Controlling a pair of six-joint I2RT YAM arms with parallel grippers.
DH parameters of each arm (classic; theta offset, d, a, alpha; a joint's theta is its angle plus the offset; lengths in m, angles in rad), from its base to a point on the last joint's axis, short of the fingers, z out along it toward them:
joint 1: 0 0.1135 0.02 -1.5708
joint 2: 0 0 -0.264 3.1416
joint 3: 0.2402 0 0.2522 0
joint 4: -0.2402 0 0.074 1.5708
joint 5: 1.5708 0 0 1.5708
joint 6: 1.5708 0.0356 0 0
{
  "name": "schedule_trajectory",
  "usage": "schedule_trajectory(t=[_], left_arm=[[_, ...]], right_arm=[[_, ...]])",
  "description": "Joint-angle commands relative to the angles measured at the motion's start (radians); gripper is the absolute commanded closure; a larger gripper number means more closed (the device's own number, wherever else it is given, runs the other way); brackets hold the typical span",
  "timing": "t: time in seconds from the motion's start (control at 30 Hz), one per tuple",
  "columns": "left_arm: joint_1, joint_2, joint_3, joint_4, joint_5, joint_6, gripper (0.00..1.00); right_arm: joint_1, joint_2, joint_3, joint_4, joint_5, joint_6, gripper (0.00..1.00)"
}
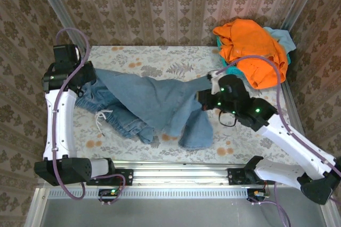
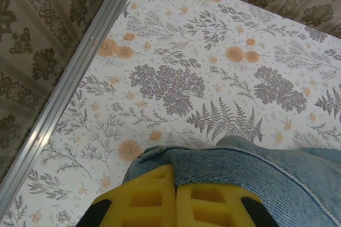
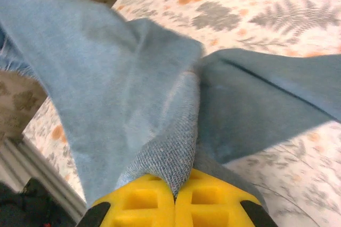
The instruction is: Fold and stack the trousers
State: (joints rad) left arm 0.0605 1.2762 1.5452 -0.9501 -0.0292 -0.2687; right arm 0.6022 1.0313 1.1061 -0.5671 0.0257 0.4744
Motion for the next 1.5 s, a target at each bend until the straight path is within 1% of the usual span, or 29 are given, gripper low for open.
schedule_trajectory(t=[0.0,0.1,0.3,0.37,0.4,0.5,0.6,0.7,0.73,0.77,0.8,0.83,0.87,0.9,0.93,0.97,1.0,1.03,1.07,1.13,1.2,1.27,1.33,1.37,1.47], left_arm=[[0.007,0.002,-0.001,0.055,-0.008,-0.027,1.00],[0.008,0.014,-0.020,0.069,-0.016,-0.028,1.00],[0.013,-0.031,-0.047,0.085,-0.048,-0.033,1.00],[0.016,-0.034,-0.050,0.096,-0.041,-0.036,1.00],[0.015,-0.027,-0.050,0.108,-0.031,-0.037,1.00],[0.015,0.049,-0.011,0.128,0.010,-0.052,1.00],[0.013,0.188,0.076,0.144,0.045,-0.062,1.00],[0.008,0.392,0.233,0.141,0.070,-0.057,1.00],[0.006,0.482,0.314,0.130,0.081,-0.051,1.00],[0.006,0.570,0.391,0.124,0.108,-0.044,1.00],[0.007,0.646,0.467,0.106,0.122,-0.045,1.00],[0.008,0.737,0.573,0.071,0.140,-0.041,1.00],[0.009,0.823,0.687,0.024,0.160,-0.032,1.00],[0.010,0.894,0.795,-0.027,0.158,-0.033,0.81],[0.013,0.971,0.917,-0.095,0.149,-0.032,0.56],[0.015,1.032,1.027,-0.153,0.137,-0.030,0.33],[0.018,1.069,1.109,-0.194,0.127,-0.031,0.03],[0.022,1.094,1.166,-0.225,0.126,-0.038,0.00],[0.025,1.095,1.190,-0.241,0.134,-0.047,0.00],[0.022,1.043,1.136,-0.248,0.147,-0.080,0.00],[-0.006,0.923,0.953,-0.197,0.162,-0.089,0.00],[-0.065,0.728,0.655,-0.075,0.124,-0.068,0.00],[-0.115,0.548,0.376,0.037,0.080,-0.077,0.00],[-0.129,0.462,0.232,0.090,0.083,-0.097,0.00],[-0.134,0.230,-0.137,0.199,0.109,-0.174,0.05]], right_arm=[[-0.099,-0.013,-0.031,-0.080,0.097,0.029,1.00],[-0.143,-0.004,-0.026,-0.080,0.108,0.020,1.00],[-0.143,-0.051,0.022,-0.087,0.161,-0.019,1.00],[-0.152,-0.025,0.071,-0.079,0.163,-0.049,1.00],[-0.163,0.004,0.099,-0.063,0.143,-0.067,1.00],[-0.211,0.144,0.192,-0.017,0.041,-0.111,1.00],[-0.268,0.348,0.333,0.014,-0.046,-0.159,1.00],[-0.325,0.633,0.541,0.008,-0.129,-0.195,1.00],[-0.340,0.717,0.610,0.023,-0.132,-0.206,1.00],[-0.354,0.804,0.683,0.025,-0.090,-0.199,1.00],[-0.367,0.873,0.751,0.024,-0.071,-0.193,0.94],[-0.382,0.949,0.832,0.025,-0.074,-0.179,0.73],[-0.391,1.017,0.913,-0.002,-0.087,-0.167,0.57],[-0.394,1.061,0.979,-0.041,-0.106,-0.166,0.52],[-0.390,1.087,1.026,-0.080,-0.105,-0.168,0.44],[-0.386,1.086,1.026,-0.094,-0.095,-0.171,0.39],[-0.383,1.065,0.998,-0.091,-0.084,-0.171,0.36],[-0.379,1.024,0.936,-0.073,-0.074,-0.166,0.34],[-0.376,0.974,0.862,-0.050,-0.072,-0.161,0.31],[-0.367,0.873,0.712,-0.011,-0.063,-0.147,0.29],[-0.354,0.770,0.545,0.023,-0.045,-0.113,0.29],[-0.339,0.667,0.359,0.088,-0.065,-0.072,0.30],[-0.299,0.597,0.230,0.107,-0.048,-0.069,0.31],[-0.276,0.572,0.177,0.106,-0.033,-0.074,0.32],[-0.215,0.539,0.081,0.091,-0.027,-0.092,0.34]])
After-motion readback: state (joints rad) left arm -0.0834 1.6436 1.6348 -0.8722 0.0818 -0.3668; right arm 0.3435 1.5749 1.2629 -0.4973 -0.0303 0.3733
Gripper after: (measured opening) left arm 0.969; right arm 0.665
